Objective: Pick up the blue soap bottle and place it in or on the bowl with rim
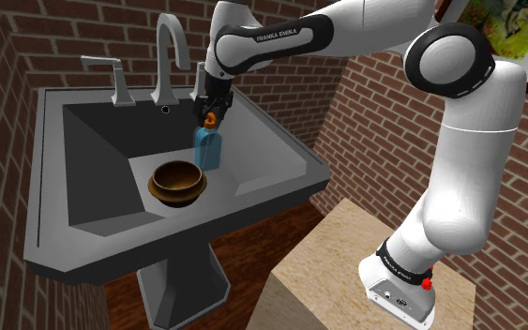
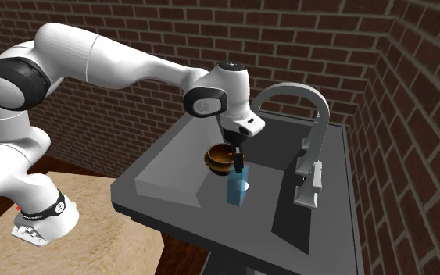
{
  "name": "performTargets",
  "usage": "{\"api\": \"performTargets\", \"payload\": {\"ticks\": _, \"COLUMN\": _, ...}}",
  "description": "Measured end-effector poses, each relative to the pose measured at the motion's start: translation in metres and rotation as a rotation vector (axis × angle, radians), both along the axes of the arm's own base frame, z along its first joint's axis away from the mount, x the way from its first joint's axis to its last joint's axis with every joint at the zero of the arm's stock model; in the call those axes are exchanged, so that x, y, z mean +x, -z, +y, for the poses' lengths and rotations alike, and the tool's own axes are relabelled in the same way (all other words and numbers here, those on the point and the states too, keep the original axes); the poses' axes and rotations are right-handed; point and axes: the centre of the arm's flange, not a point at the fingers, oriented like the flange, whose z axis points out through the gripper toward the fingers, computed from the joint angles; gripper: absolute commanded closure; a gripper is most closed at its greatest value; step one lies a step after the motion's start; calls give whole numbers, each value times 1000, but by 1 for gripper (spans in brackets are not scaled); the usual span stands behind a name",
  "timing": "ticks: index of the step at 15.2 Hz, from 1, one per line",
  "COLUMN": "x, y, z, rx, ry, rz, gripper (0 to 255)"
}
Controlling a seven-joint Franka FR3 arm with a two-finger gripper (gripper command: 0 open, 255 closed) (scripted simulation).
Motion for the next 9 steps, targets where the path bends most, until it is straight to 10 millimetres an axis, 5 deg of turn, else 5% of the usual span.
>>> {"api": "performTargets", "payload": {"ticks": 3, "x": 0, "y": 0, "z": 0, "rx": 0, "ry": 0, "rz": 0, "gripper": 0}}
{"api": "performTargets", "payload": {"ticks": 4, "x": 0, "y": 0, "z": 0, "rx": 0, "ry": 0, "rz": 0, "gripper": 255}}
{"api": "performTargets", "payload": {"ticks": 9, "x": 0, "y": 0, "z": 0, "rx": 0, "ry": 0, "rz": -1, "gripper": 255}}
